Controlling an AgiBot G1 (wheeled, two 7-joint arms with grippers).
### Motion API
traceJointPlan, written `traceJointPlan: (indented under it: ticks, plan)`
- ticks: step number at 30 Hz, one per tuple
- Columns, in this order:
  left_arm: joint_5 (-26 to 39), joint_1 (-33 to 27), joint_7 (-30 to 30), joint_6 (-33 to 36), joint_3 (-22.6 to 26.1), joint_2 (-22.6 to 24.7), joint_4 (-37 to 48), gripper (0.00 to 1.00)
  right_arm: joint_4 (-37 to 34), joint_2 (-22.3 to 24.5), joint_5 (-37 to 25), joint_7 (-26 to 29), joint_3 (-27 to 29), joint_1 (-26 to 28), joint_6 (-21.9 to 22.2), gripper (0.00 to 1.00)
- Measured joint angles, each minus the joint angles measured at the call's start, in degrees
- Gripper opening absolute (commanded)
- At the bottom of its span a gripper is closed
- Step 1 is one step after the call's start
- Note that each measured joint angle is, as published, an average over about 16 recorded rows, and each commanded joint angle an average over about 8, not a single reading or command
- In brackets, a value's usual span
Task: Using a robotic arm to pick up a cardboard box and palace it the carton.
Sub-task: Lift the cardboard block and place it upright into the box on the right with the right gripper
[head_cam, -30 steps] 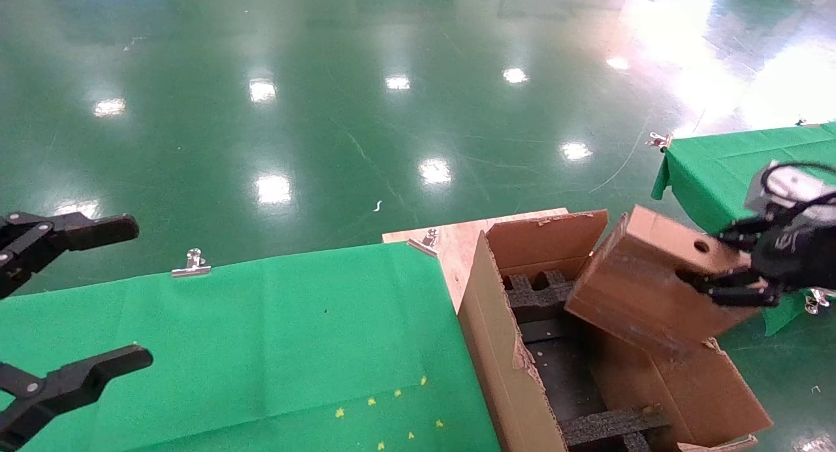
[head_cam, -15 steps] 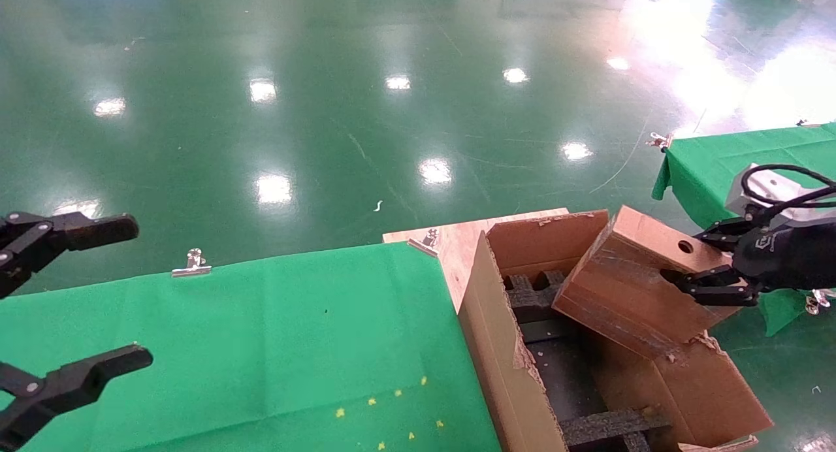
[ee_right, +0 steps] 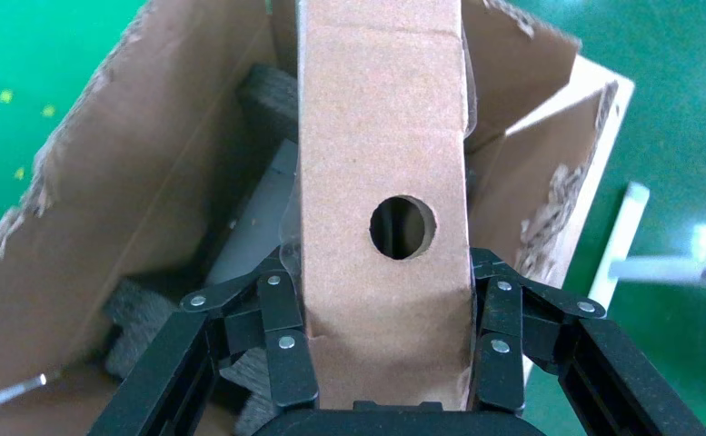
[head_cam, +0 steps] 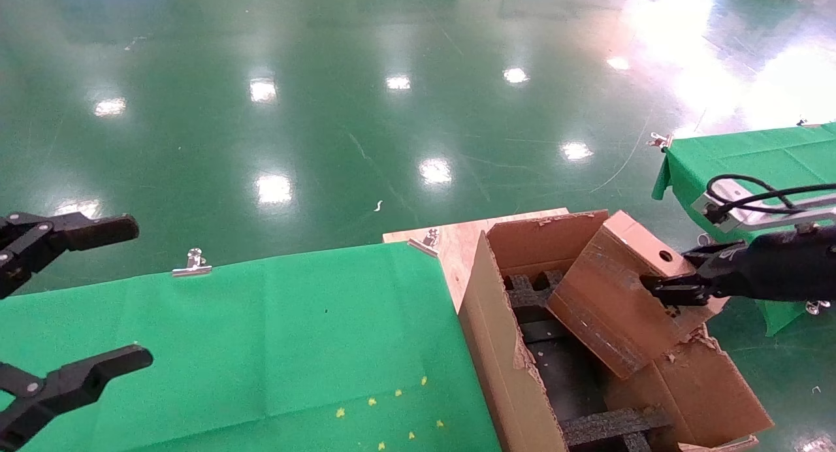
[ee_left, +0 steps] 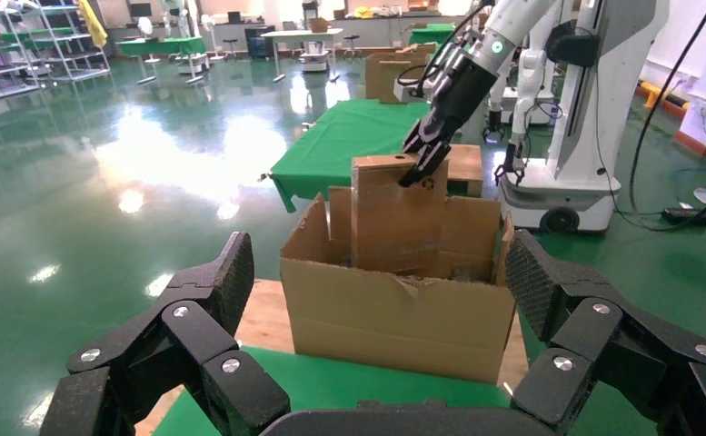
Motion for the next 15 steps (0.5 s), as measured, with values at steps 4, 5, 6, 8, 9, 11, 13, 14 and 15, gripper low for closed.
traceJointPlan:
  ticks: [4, 5, 6, 8, 9, 11, 13, 14, 15]
  plan:
    - [0.00, 0.00, 0.00, 0.00, 0.00, 0.00, 0.00, 1.00, 5.70, 1.95, -1.99, 9.81, -1.41, -2.40, 4.92, 0.00]
    - [0.00, 0.00, 0.00, 0.00, 0.00, 0.00, 0.00, 1.00, 6.95, 2.41, -2.57, 12.11, -1.74, -2.89, 5.96, 0.00]
    - [0.00, 0.00, 0.00, 0.00, 0.00, 0.00, 0.00, 1.00, 8.05, 2.82, -3.13, 14.32, -2.03, -3.32, 6.89, 0.00]
    - [0.00, 0.00, 0.00, 0.00, 0.00, 0.00, 0.00, 1.00, 9.99, 3.54, -4.35, 18.38, -2.58, -4.05, 8.48, 0.00]
    - [0.00, 0.00, 0.00, 0.00, 0.00, 0.00, 0.00, 1.00, 10.79, 3.84, -4.95, 20.28, -2.82, -4.35, 9.13, 0.00]
    - [0.00, 0.00, 0.00, 0.00, 0.00, 0.00, 0.00, 1.00, 12.00, 4.29, -6.14, 23.61, -3.22, -4.80, 10.07, 0.00]
    - [0.00, 0.00, 0.00, 0.00, 0.00, 0.00, 0.00, 1.00, 12.70, 4.52, -7.27, 26.40, -3.53, -5.08, 10.56, 0.00]
    - [0.00, 0.00, 0.00, 0.00, 0.00, 0.00, 0.00, 1.00, 12.91, 4.57, -7.85, 27.63, -3.65, -5.17, 10.70, 0.00]
    - [0.00, 0.00, 0.00, 0.00, 0.00, 0.00, 0.00, 1.00, 13.03, 4.56, -8.44, 28.71, -3.76, -5.22, 10.74, 0.00]
